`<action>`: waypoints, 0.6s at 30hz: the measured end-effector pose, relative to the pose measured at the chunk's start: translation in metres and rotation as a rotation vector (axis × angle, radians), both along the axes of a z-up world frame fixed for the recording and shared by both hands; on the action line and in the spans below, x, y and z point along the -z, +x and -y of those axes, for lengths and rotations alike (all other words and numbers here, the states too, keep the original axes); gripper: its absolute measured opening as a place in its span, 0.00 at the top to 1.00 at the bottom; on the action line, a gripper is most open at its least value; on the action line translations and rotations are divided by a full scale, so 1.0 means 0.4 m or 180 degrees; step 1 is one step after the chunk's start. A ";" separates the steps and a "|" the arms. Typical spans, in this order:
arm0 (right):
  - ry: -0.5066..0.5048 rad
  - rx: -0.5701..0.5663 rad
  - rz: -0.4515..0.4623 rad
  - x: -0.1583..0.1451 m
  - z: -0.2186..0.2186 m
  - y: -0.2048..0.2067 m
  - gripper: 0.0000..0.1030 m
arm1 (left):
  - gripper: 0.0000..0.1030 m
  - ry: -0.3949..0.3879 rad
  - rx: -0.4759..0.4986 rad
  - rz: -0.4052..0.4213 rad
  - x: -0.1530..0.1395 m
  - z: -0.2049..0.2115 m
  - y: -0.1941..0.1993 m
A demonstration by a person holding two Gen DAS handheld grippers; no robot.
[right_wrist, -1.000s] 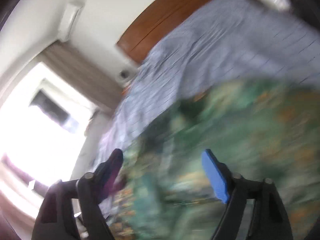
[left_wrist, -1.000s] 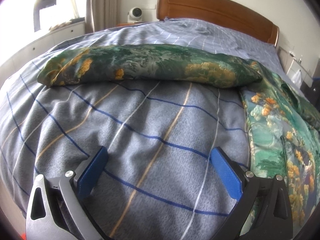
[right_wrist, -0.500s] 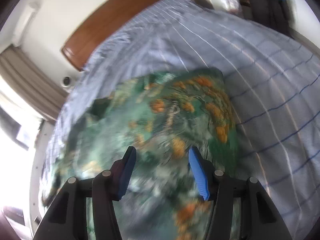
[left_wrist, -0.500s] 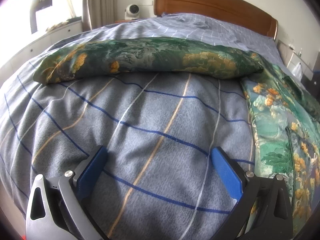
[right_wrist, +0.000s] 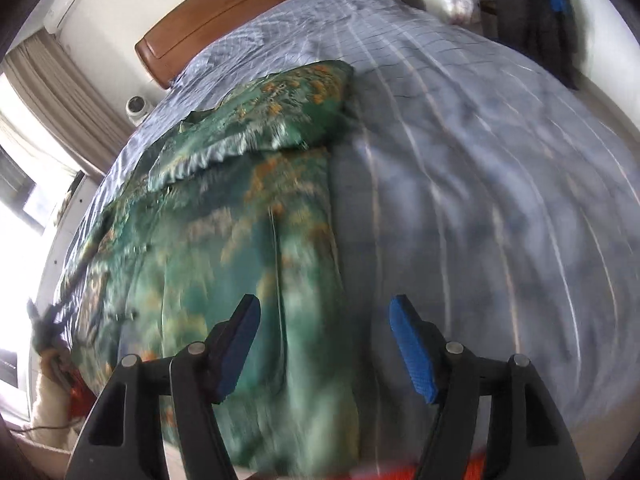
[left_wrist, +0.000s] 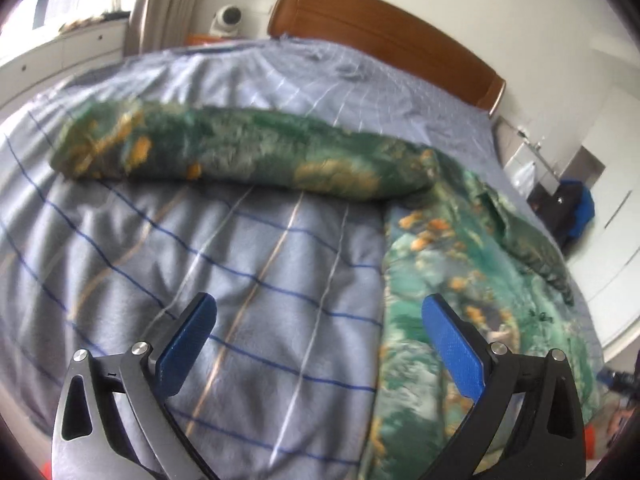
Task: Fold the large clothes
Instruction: 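Lay the lifted jacket part back down and open the right gripper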
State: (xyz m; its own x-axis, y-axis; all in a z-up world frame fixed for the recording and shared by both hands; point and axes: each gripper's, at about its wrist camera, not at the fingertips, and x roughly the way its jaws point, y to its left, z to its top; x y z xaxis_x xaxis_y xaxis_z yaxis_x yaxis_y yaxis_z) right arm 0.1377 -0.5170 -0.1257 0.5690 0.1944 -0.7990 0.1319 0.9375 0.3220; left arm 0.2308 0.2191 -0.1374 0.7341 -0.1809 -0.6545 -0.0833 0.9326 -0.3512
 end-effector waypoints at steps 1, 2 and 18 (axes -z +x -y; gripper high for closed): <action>-0.0033 0.0039 0.0057 -0.003 -0.009 -0.029 0.35 | 0.00 0.0010 -0.0015 0.0003 -0.013 0.002 -0.011; -0.0080 0.0089 0.0146 -0.007 -0.024 -0.054 0.35 | 0.00 0.0020 -0.0021 -0.0018 -0.017 0.004 -0.016; -0.0303 -0.0297 0.0885 0.025 -0.331 -0.101 0.31 | 0.01 -0.0331 -0.0826 -0.0291 -0.026 -0.128 0.053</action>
